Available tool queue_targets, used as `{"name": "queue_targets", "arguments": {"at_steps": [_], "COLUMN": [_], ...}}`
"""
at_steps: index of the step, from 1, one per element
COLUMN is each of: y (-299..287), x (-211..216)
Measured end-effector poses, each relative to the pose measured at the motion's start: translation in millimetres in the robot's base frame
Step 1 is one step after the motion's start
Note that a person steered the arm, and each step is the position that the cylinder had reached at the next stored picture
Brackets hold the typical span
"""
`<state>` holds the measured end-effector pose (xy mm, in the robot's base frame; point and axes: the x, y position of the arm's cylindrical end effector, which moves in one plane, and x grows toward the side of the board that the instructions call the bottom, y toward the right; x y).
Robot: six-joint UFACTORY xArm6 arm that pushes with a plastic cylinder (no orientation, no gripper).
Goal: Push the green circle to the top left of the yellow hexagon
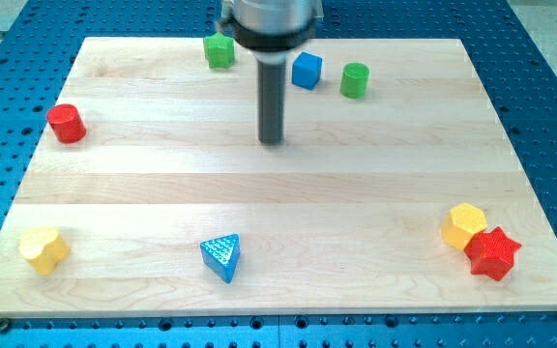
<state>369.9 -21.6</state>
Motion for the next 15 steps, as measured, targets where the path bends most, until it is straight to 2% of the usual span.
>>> {"name": "queue_targets", "arguments": {"at_steps": [1, 4, 5, 7, 8, 9, 10, 11, 12, 13, 14, 15], "y": [26.4, 149.2, 198.1, 177.9, 167.3, 178.2, 194.6, 204.7, 170.0, 199.2, 226.4, 223.8], "x": [-59.7, -95.8, -75.7, -85.0, -116.7, -115.2, -75.5, -14.3, -53.9, -31.1, 12.8, -10.4]}}
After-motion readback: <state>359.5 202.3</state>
